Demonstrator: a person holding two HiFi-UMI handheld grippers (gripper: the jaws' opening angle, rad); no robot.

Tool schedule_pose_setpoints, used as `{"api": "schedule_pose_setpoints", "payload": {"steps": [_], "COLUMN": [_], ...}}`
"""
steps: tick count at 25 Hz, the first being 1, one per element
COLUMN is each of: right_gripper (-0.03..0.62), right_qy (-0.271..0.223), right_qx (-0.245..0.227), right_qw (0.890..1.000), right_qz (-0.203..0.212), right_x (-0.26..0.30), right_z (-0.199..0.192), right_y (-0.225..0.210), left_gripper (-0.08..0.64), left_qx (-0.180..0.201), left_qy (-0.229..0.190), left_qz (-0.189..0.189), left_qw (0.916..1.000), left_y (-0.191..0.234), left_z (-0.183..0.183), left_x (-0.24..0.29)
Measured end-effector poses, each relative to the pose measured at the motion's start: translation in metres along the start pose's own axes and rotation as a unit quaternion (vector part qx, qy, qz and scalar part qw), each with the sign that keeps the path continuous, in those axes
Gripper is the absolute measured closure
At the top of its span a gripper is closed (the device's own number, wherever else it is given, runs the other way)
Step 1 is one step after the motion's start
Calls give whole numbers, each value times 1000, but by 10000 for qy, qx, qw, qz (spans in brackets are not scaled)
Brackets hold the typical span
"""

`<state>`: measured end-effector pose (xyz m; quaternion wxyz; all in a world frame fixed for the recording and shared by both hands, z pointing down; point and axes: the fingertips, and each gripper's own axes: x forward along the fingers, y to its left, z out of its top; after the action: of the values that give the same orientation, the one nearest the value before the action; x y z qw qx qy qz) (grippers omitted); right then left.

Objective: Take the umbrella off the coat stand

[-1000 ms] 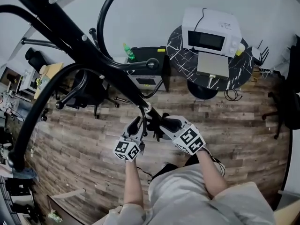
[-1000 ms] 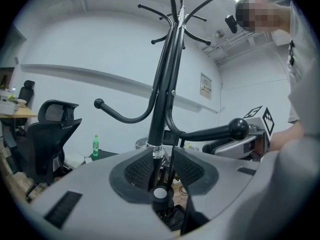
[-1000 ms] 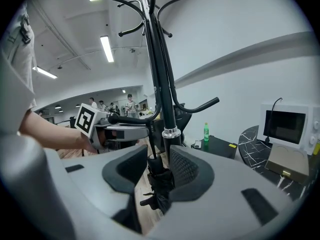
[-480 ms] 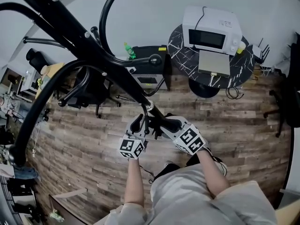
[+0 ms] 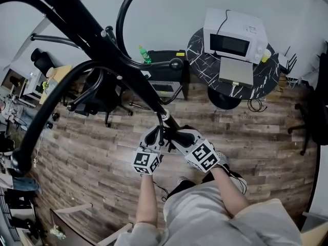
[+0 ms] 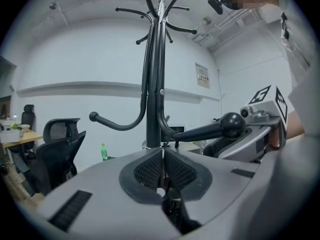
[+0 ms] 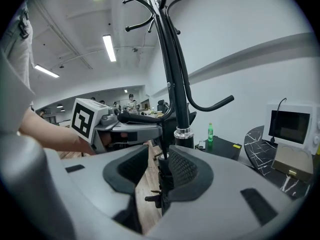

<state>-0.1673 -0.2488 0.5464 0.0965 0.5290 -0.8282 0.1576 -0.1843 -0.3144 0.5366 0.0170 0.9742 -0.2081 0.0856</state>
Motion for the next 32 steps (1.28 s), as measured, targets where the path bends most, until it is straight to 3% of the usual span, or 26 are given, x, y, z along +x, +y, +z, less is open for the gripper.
{"api": "schedule_pose_setpoints", "payload": {"steps": [10, 20, 32], "right_gripper": [471, 472, 509], "right_qy": [-127, -381, -366], "right_qx": [133, 388, 408], "right_qw": [9998, 9984, 9984], "right_qz": [-60, -142, -167], "right_x": [20, 37, 55], "right_z": [5, 13, 16], "right_y": [7, 4, -5], "left_gripper": [538, 538, 538], "left_qx": [368, 294, 262], "left_qy": [158, 167, 267], "left_qz": [188, 196, 515], "left_qw": [9990, 9992, 9980], "left_y": [-1, -7, -11], "left_z": [7, 7, 5], "left_x": [-13, -21, -24]}}
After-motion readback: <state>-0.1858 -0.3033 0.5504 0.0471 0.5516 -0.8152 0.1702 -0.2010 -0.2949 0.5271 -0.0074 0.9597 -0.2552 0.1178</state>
